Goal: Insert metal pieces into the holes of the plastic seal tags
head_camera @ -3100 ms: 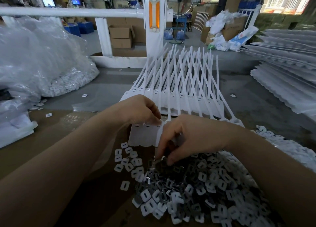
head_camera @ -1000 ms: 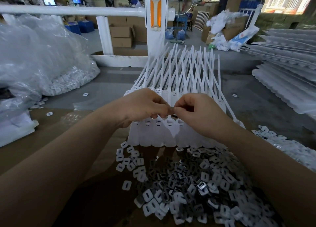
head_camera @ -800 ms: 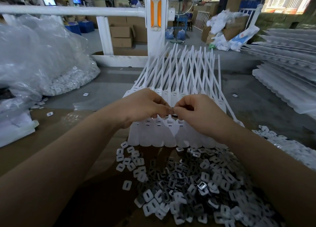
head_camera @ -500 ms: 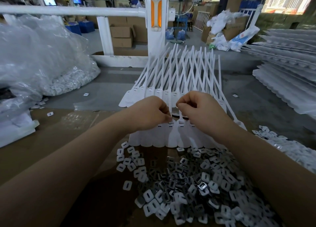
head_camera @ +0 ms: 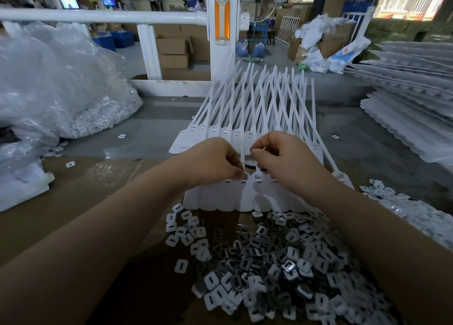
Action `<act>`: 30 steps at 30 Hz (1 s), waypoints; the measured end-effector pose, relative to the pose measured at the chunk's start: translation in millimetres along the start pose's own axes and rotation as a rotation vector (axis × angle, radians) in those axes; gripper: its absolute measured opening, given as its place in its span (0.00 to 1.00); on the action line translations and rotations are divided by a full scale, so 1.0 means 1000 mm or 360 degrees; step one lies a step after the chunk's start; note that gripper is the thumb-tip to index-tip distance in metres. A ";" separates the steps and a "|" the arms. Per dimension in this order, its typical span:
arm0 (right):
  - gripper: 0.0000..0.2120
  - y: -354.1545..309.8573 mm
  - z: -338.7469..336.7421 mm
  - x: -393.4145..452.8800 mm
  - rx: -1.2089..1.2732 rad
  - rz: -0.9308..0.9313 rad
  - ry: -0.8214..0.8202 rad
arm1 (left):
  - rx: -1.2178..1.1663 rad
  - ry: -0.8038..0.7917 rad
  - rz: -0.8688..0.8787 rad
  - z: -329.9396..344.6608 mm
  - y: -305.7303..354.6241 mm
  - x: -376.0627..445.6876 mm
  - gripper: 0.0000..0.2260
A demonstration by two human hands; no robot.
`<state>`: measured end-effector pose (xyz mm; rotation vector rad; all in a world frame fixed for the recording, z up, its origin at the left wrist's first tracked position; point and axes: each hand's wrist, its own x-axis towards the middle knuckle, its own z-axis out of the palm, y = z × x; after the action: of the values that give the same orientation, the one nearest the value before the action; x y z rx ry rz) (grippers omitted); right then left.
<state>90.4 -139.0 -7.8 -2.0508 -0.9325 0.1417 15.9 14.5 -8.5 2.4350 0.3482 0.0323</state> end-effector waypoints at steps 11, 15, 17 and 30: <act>0.03 -0.005 -0.007 -0.007 0.0098 -0.0203 -0.0292 | -0.0041 0.0059 0.0015 -0.001 -0.004 0.000 0.08; 0.05 -0.015 -0.007 -0.016 -0.0026 -0.0480 -0.0920 | -0.0082 0.0063 0.0015 -0.002 -0.007 0.000 0.07; 0.10 -0.019 -0.001 -0.018 -0.0178 -0.0599 -0.1022 | -0.0134 0.0052 0.0028 -0.002 -0.007 0.000 0.06; 0.13 -0.028 0.011 -0.023 -0.0410 -0.0790 -0.1078 | -0.0099 0.0046 0.0046 -0.002 -0.008 0.003 0.06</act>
<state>53.7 -137.1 0.6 -1.9489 -1.9327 0.4852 16.9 22.7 -12.5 2.3803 0.3199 0.0897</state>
